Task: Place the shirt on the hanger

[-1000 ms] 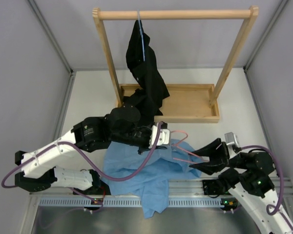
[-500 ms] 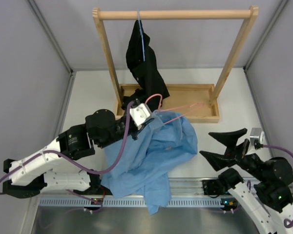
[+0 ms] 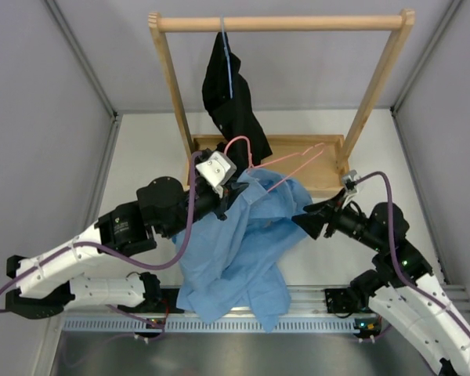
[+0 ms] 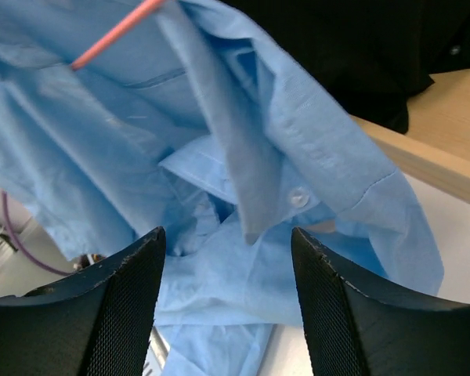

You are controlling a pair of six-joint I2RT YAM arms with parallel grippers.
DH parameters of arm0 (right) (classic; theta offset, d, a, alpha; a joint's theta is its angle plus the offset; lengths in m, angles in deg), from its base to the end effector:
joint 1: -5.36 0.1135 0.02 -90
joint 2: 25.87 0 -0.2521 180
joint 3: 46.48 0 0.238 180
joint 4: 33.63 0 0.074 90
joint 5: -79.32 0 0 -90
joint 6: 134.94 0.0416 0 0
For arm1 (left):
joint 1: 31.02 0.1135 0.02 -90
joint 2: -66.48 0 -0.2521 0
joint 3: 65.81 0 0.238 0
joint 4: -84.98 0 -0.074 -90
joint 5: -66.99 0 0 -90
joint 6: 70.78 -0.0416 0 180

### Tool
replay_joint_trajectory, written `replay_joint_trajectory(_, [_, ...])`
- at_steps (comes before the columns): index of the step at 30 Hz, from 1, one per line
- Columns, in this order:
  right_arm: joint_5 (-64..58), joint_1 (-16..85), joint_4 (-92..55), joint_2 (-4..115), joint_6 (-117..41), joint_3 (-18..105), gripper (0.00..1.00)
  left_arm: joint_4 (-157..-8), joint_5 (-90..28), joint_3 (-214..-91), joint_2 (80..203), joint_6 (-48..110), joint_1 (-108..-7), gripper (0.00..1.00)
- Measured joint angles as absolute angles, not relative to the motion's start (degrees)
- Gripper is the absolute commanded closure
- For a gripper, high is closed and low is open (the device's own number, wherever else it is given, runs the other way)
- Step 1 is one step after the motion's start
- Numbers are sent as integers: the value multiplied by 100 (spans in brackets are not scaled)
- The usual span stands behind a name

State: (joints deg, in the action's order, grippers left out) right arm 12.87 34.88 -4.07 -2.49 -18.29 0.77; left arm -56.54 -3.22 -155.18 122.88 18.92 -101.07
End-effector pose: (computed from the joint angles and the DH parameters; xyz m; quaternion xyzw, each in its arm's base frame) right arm 0.0943 0.0725 0.2987 -0.1551 0.7221 0.4428 0.5084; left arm 0.0790 -0.1764 0.4421 0.3257 0.6627 -0.2743 0.6161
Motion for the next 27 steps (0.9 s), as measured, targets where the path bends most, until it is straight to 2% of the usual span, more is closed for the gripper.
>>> replay_joint_trajectory(6, [1169, 3488, -1058, 374, -1896, 9, 47, -5702, -462, -15459, 12151, 2146, -10107, 100])
replay_joint_trajectory(10, [1254, 3488, -1561, 866, -1835, -115, 67, -5743, -516, -15417, 12100, 2257, -10107, 100])
replay_joint_trajectory(16, [1338, 3488, -1856, 1108, -1778, -218, 82, -5741, -407, -15402, 12105, 2366, -10107, 100])
replay_joint_trajectory(19, [1335, 3488, -1948, 929, -1780, -347, 95, -5739, -272, -15400, 12105, 2410, -10107, 100])
replay_joint_trajectory(21, [1331, 3488, -1989, 783, -1778, -441, 100, -5739, -217, -15386, 12096, 2436, -10107, 100])
replay_joint_trajectory(27, [1198, 3488, -1887, 700, -1936, -419, 100, -5741, -234, -15244, 12013, 2460, -10107, 100])
